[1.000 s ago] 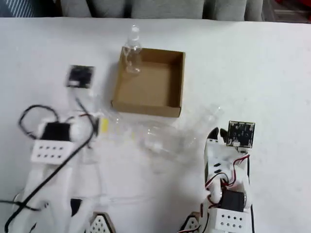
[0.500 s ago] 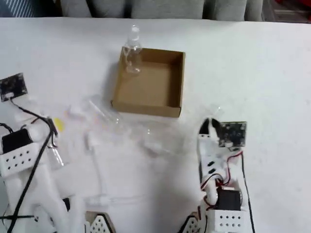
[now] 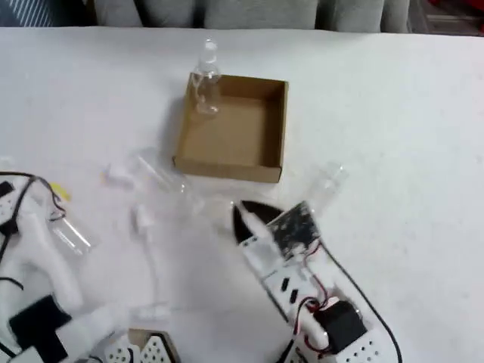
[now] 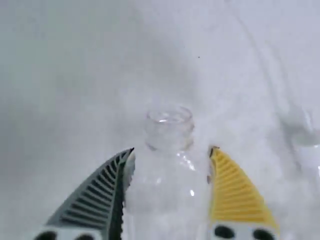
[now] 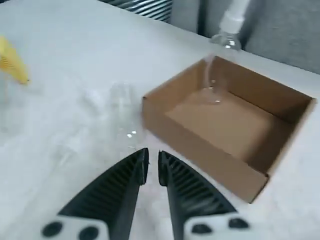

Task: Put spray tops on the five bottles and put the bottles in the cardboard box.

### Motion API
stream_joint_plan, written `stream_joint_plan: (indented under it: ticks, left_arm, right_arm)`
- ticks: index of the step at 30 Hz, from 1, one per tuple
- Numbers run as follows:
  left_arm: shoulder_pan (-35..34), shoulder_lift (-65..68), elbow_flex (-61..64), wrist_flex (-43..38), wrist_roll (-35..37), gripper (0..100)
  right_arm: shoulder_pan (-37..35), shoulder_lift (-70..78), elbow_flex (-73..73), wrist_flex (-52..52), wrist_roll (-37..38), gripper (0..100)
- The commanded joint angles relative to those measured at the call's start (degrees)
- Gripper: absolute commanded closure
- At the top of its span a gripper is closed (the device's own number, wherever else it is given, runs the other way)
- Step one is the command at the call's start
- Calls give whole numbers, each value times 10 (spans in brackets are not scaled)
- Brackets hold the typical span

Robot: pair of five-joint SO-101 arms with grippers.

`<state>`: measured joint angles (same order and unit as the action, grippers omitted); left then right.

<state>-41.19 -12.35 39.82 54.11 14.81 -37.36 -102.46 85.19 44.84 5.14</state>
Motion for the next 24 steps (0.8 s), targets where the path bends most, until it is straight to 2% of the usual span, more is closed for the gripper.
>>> stream_joint_plan:
  ticks: [1, 12, 24]
  left_arm:
    - [-13, 29, -51, -14, 13, 980]
    - [-13, 38, -49, -34, 13, 980]
    - [-12, 39, -49, -34, 14, 980]
  right_arm:
    - [-71, 47, -36, -17, 2, 984]
    - [-139, 429, -239, -50, -40, 984]
    - [-143, 732, -431, -45, -40, 984]
